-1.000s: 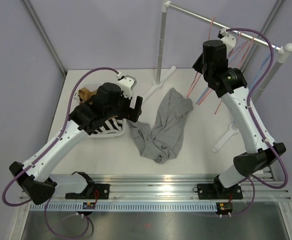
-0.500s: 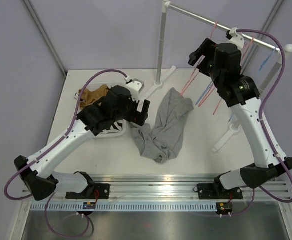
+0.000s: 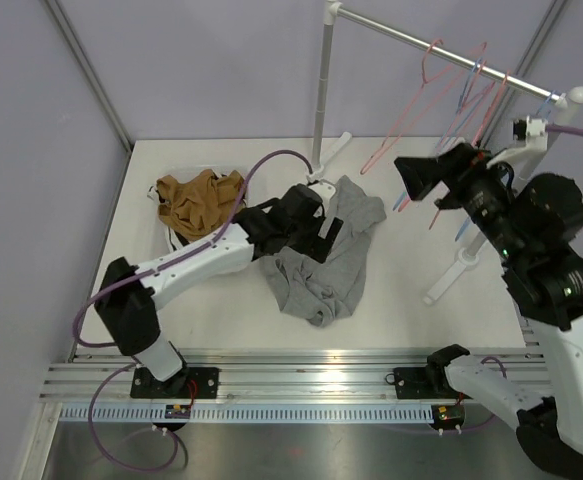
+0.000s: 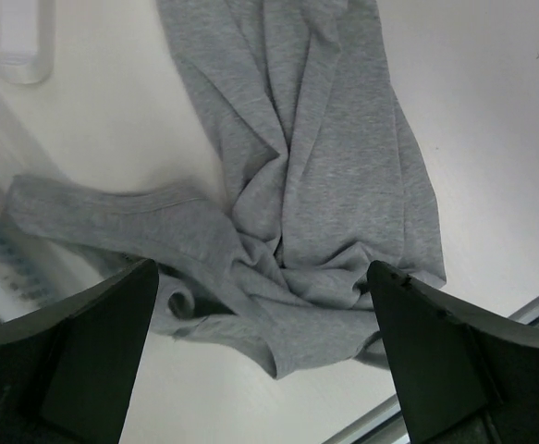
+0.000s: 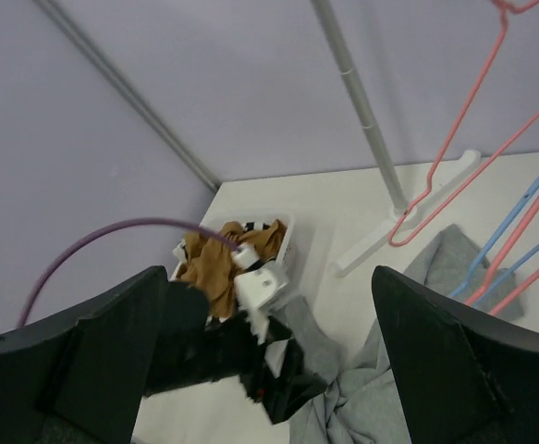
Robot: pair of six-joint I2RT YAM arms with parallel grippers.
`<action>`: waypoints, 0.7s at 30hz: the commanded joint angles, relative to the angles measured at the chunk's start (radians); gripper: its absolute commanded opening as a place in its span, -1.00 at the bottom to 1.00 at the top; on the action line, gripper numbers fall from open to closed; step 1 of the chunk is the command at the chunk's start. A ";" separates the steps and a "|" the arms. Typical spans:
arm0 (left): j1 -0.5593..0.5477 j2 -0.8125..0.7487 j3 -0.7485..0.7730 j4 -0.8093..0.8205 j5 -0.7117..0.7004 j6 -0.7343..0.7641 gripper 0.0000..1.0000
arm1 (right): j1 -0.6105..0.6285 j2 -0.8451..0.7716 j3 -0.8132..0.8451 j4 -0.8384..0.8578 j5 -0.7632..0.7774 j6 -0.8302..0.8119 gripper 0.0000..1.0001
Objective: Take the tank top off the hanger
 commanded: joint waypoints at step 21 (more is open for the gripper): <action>-0.107 0.446 -0.021 0.270 -0.091 -0.076 -1.00 | -0.001 -0.586 -0.478 -0.080 -0.369 -0.159 0.99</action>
